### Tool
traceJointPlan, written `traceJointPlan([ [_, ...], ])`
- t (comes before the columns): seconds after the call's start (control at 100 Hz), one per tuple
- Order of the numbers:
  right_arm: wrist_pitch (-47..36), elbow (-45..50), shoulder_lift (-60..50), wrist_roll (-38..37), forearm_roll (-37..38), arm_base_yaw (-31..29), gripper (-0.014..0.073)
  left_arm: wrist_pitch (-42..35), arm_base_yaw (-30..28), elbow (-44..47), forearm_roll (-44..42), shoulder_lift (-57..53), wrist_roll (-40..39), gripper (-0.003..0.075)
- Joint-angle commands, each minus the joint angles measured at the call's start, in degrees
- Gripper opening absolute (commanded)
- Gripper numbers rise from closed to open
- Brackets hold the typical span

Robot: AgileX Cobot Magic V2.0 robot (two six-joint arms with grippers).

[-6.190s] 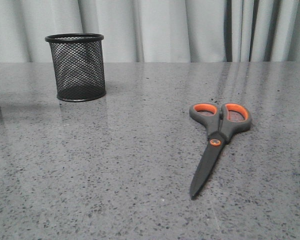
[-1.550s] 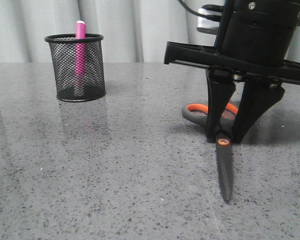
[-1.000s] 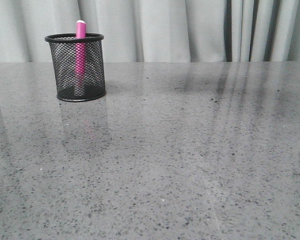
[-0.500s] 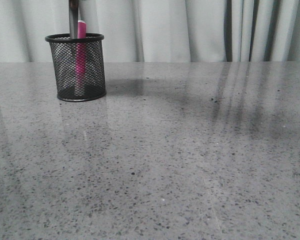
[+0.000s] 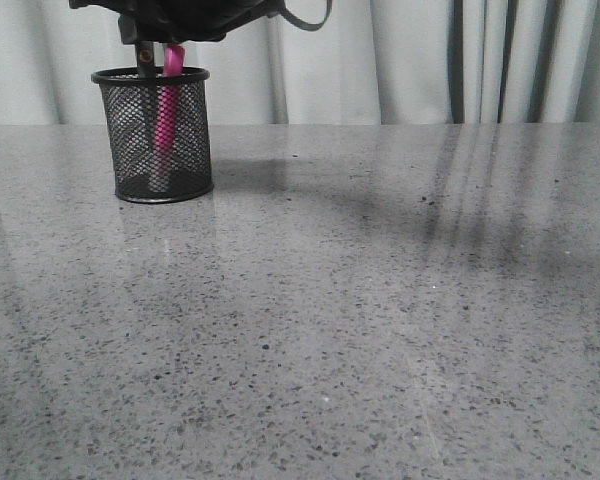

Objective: Put pen and scissors into bin

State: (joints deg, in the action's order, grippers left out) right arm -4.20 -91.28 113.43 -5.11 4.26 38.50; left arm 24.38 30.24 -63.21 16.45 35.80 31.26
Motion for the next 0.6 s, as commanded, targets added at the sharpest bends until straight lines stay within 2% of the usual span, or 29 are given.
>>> traceJointPlan([
  [0.0, -3.98, -1.60, -3.69, 0.50, 0.31, 0.04, 0.0310, -3.68, 0.39, -1.65, 0.44, 0.29, 0.03, -0.0019],
  [0.07, -3.46, -1.60, -4.20, 0.40, 0.31, 0.04, 0.0405, -3.30, 0.39, -1.65, 0.44, 0.29, 0.03, -0.0019],
  [0.14, -2.93, -1.60, -5.08, 0.25, 0.11, 0.04, 0.0447, -2.77, 0.39, -1.65, 0.44, 0.29, 0.03, -0.0019],
  [0.44, 4.20, -1.60, -12.73, 0.04, -1.73, 0.14, 0.0440, -1.97, 0.39, -1.32, -0.51, -0.10, -0.22, -0.0019],
  [0.51, 8.52, -1.60, -16.22, 0.04, -2.18, 0.37, 0.0360, -1.97, 0.26, 0.29, -1.60, -0.95, -1.44, -0.0019],
  [0.58, 13.53, -1.10, -20.44, 0.71, -1.48, 0.79, 0.0148, -1.32, -0.57, 3.64, -4.77, -3.32, -6.11, -0.0019],
  [0.59, 13.89, -0.79, -21.42, 0.85, -1.05, 0.76, 0.0092, -1.19, -0.83, 4.49, -5.69, -3.65, -7.47, -0.0019],
])
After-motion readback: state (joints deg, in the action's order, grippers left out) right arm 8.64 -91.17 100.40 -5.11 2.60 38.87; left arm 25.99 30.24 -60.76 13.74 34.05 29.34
